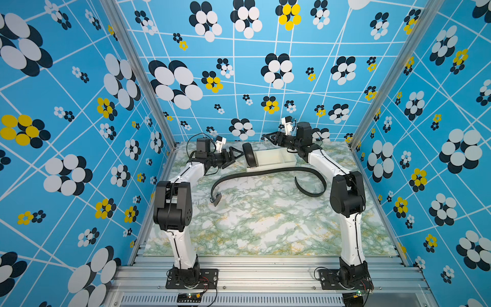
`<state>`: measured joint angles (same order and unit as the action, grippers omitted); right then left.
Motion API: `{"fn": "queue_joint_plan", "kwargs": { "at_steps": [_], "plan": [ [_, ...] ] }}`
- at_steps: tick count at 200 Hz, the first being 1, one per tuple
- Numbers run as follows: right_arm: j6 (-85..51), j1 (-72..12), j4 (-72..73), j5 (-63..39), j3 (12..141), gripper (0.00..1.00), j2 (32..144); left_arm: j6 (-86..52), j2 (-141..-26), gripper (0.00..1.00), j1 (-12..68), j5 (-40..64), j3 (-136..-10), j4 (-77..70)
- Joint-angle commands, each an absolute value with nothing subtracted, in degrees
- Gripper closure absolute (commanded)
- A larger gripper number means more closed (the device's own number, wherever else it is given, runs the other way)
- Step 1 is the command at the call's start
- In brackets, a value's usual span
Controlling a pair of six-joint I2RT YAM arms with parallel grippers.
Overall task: Place the belts into the storage roll
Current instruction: Roll the belt at the center of the board.
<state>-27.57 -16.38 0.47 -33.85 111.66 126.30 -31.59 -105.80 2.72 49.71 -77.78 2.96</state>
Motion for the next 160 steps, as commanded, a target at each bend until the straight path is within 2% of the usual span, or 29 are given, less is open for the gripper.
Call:
{"fn": "queue_joint_plan", "kwargs": {
  "at_steps": [1,11,28,56,92,119,160],
  "plan": [
    [-16.57,-16.50,-23.94,-27.55,112.68,0.41,118.88,-22.77,-96.50,0.01,2.22,36.97,-73.15,18.65],
    [-11.61,-16.52,-34.29,-24.90,114.70,0.41,117.89,-20.72,-93.06,0.01,3.11,32.12,-70.78,23.40],
    [-8.70,-16.44,-43.70,-22.01,112.64,0.41,115.80,-19.60,-88.78,0.00,4.81,27.31,-66.78,28.32],
    [-4.79,-16.52,-54.73,-13.91,107.86,0.42,112.05,-17.11,-86.02,0.01,7.46,22.60,-62.63,35.69],
    [3.87,-16.71,-66.42,-6.69,103.08,0.42,110.07,-10.44,-85.75,0.01,13.59,16.38,-63.90,45.75],
    [7.18,-16.68,-67.56,-1.06,97.98,0.41,109.69,-9.68,-86.27,0.01,15.33,13.26,-63.29,47.50],
    [7.36,-16.68,-63.30,-1.22,95.54,0.43,113.17,-8.88,-87.68,0.00,15.41,11.53,-63.64,47.96]
  ]
}}
